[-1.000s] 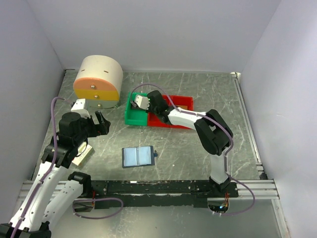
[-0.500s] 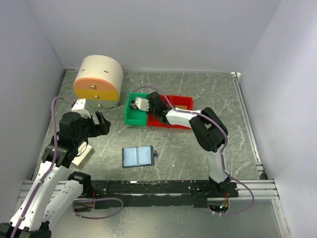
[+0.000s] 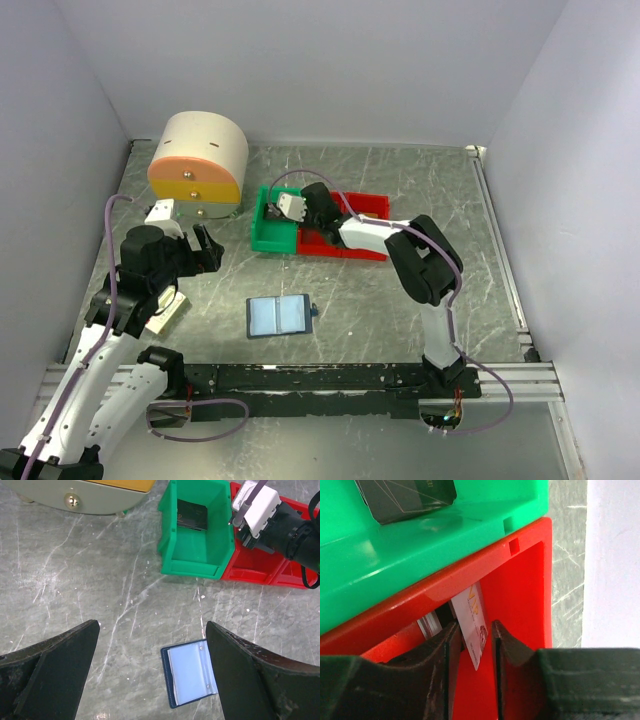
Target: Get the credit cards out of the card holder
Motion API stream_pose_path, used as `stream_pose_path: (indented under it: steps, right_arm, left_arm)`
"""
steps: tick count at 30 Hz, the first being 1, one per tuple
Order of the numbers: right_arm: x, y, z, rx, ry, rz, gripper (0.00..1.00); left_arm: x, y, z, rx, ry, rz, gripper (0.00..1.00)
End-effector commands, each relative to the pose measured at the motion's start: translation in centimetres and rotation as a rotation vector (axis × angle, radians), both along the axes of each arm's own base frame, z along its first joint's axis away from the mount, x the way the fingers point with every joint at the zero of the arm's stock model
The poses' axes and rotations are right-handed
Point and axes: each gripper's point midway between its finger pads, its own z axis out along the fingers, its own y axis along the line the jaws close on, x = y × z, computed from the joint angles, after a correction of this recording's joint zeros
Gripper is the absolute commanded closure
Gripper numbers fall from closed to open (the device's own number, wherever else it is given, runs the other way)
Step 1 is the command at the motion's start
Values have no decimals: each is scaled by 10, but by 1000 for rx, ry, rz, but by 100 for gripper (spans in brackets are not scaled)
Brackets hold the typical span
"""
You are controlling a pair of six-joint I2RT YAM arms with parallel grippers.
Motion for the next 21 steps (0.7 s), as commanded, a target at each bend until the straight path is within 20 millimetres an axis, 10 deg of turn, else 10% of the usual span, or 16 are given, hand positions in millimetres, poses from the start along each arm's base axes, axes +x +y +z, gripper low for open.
stream_pose_path:
  steps: [1, 14, 21]
  right_arm:
    - [-8, 0, 1, 27, 45, 12, 68]
    - [-12, -1, -5, 64, 63, 10, 58]
    - [-9, 14, 42, 238, -5, 6, 52]
  left_arm:
    - [1, -1, 5, -5, -28, -7, 0]
    - [2, 5, 1, 1, -13, 28, 0]
    - [3, 4, -2, -1, 3, 28, 0]
